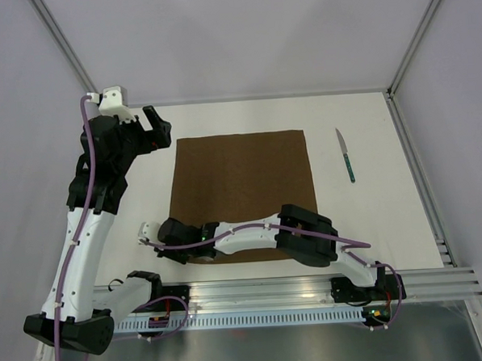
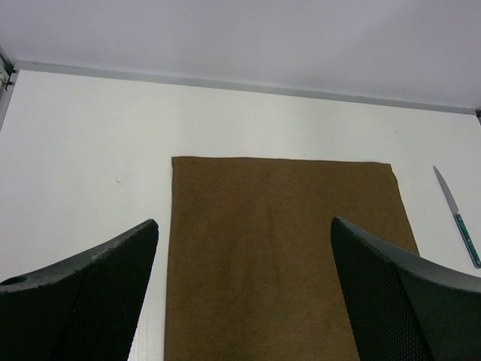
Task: Fold the napkin, place the utensils inside, and roll it up
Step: Fold the napkin at the center of the board.
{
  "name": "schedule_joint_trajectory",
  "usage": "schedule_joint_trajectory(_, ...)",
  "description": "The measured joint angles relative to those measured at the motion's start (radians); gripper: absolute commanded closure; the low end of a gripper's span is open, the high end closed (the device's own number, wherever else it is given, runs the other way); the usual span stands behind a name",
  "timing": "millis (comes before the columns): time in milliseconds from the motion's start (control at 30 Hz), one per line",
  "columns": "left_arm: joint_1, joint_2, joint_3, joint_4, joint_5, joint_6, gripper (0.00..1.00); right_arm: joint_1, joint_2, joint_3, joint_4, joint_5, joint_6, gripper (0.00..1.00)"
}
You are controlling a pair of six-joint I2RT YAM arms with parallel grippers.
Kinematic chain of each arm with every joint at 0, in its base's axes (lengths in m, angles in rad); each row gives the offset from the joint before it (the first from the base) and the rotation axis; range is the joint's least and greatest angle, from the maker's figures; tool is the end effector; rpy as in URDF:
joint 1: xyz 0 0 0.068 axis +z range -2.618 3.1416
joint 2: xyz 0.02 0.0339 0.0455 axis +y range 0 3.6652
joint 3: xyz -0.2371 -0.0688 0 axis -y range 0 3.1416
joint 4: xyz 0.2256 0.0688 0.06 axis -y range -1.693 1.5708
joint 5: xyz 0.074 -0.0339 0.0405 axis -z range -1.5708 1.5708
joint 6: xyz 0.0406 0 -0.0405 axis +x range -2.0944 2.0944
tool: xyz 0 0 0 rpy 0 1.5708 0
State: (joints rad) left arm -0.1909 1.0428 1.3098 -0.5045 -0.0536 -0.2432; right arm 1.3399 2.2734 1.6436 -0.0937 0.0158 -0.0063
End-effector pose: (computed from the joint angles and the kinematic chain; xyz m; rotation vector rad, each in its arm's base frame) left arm 0.2102 -0.0384 0.4088 -0.0857 1.8135 -0.2600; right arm 0.1097 0.4640 0.1342 -1.4815 1.8718 0.6510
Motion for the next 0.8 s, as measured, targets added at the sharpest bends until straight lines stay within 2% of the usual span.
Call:
schedule_joint_trajectory(433, 0.000, 0.000, 0.000, -0.003, -0.022, 0.001, 0.00, 0.000, 0.000, 0.233, -0.111, -0.012, 0.010, 0.96)
schedule_joint_trajectory(633, 0.000, 0.000, 0.000, -0.003, -0.023, 0.001, 0.00, -0.012, 0.000, 0.240, -0.134, -0.019, 0.009, 0.99)
schedule_joint_trajectory(800, 0.000, 0.000, 0.000, -0.003, -0.023, 0.001, 0.00, -0.071, -0.020, 0.224, -0.156, -0.025, -0.003, 1.00)
